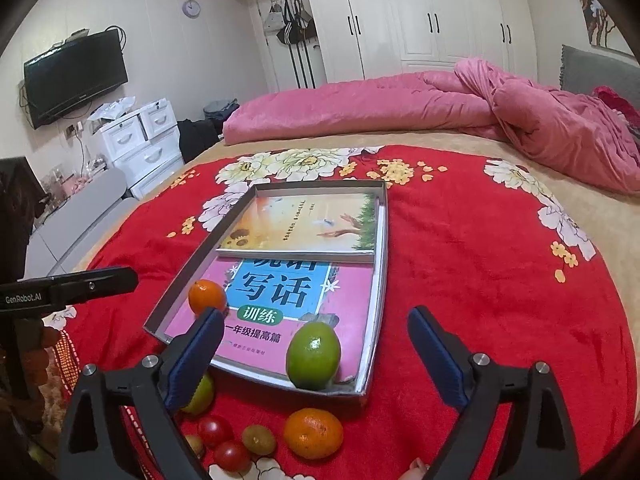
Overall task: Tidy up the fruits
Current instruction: 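Withdraw both open grippers from the tray back toward the fruit cluster, then grasp a mandarin with the left gripper while the right gripper grasps another mandarin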
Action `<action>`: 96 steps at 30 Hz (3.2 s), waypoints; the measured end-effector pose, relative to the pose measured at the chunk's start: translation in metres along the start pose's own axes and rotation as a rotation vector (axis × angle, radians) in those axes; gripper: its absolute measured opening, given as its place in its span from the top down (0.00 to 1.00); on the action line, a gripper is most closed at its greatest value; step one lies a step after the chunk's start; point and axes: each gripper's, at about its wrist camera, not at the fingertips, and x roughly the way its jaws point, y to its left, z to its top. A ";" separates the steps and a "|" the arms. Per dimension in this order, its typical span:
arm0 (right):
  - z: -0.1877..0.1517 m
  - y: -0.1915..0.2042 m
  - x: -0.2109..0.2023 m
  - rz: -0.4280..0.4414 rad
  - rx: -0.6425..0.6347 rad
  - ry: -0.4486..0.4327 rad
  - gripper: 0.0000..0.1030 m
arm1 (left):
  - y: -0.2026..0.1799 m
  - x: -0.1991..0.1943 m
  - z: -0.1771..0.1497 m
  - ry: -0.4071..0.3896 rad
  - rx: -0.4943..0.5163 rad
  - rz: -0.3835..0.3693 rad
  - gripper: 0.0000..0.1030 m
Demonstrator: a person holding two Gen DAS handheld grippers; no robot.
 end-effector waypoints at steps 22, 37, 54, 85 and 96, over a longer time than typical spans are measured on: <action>-0.017 -0.002 -0.021 -0.005 0.041 0.045 0.09 | -0.003 -0.006 -0.027 0.103 0.032 0.019 0.22; -0.034 0.009 -0.016 -0.013 0.025 0.121 0.09 | -0.002 0.000 -0.041 0.170 0.056 0.042 0.22; -0.045 0.011 -0.008 -0.044 0.018 0.187 0.09 | -0.002 0.017 -0.052 0.228 0.086 0.038 0.44; -0.059 -0.010 0.033 -0.029 0.109 0.330 0.42 | -0.001 0.053 -0.053 0.298 0.092 0.016 0.61; -0.061 0.003 0.049 -0.007 0.055 0.356 0.59 | -0.003 0.069 -0.052 0.318 0.107 0.039 0.68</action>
